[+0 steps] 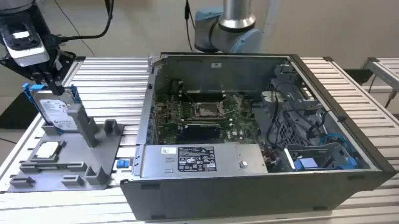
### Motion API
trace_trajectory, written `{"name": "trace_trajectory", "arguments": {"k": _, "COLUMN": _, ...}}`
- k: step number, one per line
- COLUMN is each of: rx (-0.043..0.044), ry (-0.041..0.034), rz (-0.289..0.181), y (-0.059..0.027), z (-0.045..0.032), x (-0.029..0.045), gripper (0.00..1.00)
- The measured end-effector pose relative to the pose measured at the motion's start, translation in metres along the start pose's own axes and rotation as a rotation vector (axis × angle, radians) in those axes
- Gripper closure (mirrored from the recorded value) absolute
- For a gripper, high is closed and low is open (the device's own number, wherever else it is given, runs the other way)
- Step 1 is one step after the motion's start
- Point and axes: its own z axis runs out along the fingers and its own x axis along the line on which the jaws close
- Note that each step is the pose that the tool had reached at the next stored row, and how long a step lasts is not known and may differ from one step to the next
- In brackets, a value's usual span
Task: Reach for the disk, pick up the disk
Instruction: 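Reach for the disk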
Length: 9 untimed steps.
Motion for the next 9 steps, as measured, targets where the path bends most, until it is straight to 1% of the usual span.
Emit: {"name": "trace_trajectory", "arguments": {"k": 9, "rx": 0.0, "ry": 0.0, "rz": 0.0, "y": 0.0, "z": 0.0, "x": 0.0, "gripper": 1.0}}
